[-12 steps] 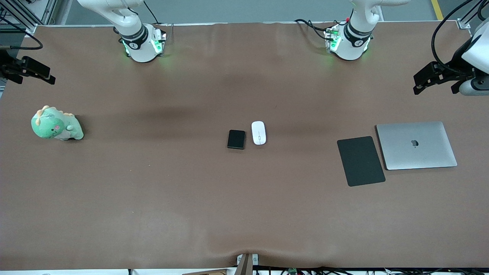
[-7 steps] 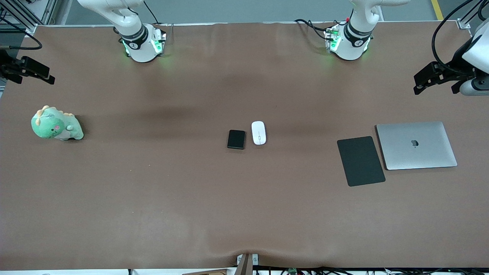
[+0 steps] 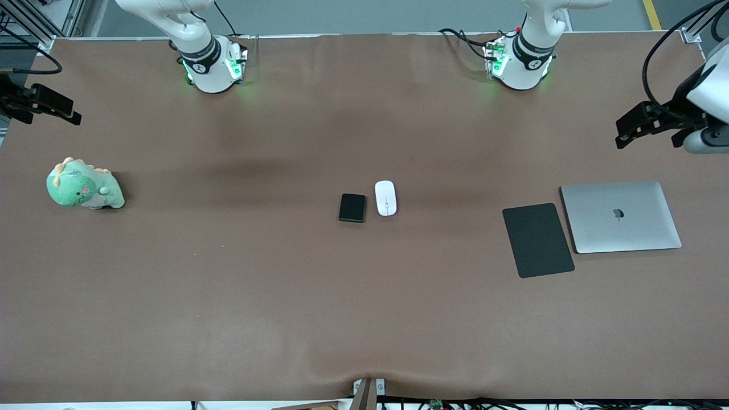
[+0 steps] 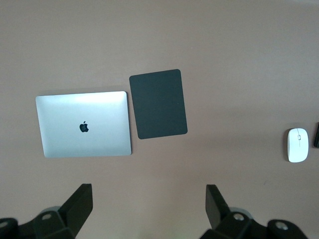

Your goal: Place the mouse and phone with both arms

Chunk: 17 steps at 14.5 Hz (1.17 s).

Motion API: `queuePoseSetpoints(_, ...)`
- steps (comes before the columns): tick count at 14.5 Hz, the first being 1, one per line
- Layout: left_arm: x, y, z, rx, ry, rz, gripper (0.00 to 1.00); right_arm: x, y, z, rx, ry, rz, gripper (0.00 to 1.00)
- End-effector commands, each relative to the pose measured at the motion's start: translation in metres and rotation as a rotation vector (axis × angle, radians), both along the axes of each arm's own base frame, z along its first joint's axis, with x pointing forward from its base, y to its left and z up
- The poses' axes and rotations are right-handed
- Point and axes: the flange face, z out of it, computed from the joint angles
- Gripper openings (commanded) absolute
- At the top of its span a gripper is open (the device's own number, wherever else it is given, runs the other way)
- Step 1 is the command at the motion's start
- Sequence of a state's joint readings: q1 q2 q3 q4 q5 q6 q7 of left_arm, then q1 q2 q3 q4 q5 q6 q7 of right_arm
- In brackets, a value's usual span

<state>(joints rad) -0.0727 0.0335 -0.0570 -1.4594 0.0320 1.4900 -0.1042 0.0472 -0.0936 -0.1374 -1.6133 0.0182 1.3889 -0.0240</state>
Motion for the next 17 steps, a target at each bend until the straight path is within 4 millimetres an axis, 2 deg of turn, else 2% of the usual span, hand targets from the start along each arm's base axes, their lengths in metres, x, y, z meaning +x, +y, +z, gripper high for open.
queuePoseSetpoints(1,0.015,-0.031,-0.021,-0.009,0.033,-0.018,1.0,-0.003,-0.007,0.001,0.005,0.011,-0.013,1.0)
queuePoseSetpoints(3,0.024,-0.062,-0.043,-0.009,0.039,-0.035,1.0,-0.004,-0.009,0.0,0.015,0.02,-0.021,1.0)
queuePoseSetpoints(7,0.018,-0.166,-0.091,0.008,0.042,0.024,1.0,-0.005,-0.014,-0.001,0.026,0.022,-0.033,1.0)
queuePoseSetpoints(9,0.008,-0.201,-0.119,0.008,0.035,0.055,1.0,-0.003,-0.015,-0.002,0.027,0.02,-0.036,1.0)
queuePoseSetpoints(13,-0.017,-0.271,-0.192,-0.001,0.017,0.101,1.0,0.013,-0.012,-0.006,0.021,0.03,-0.022,1.0)
queuePoseSetpoints(17,-0.029,-0.321,-0.262,-0.001,0.021,0.152,1.0,0.024,-0.01,-0.024,0.028,0.062,-0.019,1.0)
